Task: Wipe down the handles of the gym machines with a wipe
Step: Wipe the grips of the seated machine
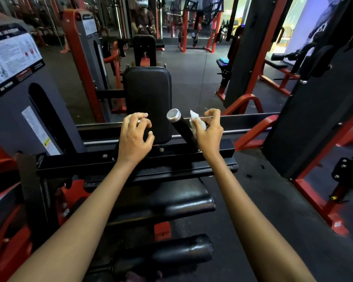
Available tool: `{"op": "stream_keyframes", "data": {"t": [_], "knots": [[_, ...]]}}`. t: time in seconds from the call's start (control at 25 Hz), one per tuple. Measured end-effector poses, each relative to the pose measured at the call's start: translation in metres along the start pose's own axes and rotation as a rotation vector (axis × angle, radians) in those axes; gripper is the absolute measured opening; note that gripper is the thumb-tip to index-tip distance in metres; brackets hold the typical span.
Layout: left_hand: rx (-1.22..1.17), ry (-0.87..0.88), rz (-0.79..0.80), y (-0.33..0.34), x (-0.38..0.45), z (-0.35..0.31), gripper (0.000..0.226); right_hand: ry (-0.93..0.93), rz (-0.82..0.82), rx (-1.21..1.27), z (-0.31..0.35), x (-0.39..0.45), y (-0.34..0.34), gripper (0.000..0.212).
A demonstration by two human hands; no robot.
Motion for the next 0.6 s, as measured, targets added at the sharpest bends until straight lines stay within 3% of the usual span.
{"op": "stream_keyframes", "data": {"t": [0.12, 0.32, 0.6], "knots": [[0.011, 0.007, -0.05, 0.003, 0.001, 0.001, 0.014, -0.062, 0.049, -0.018, 0.01, -0.002, 0.014, 0.005], [0.021, 0.026, -0.082, 0.005, 0.0, 0.004, 0.013, -0.199, 0.09, -0.033, 0.003, -0.021, 0.012, 0.021], [0.03, 0.037, -0.098, 0.007, 0.0, 0.004, 0.012, -0.205, 0.095, -0.136, -0.01, -0.02, 0.013, 0.018]]}}
Point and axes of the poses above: each hand's wrist, its own x-axis towards the middle knuckle, its own y-axis out of the palm, z = x × y, the point moved 6 cm from there along x, towards the middle knuckle, and after that the axes turned 4 degrees about z, right-handed, at the moved point
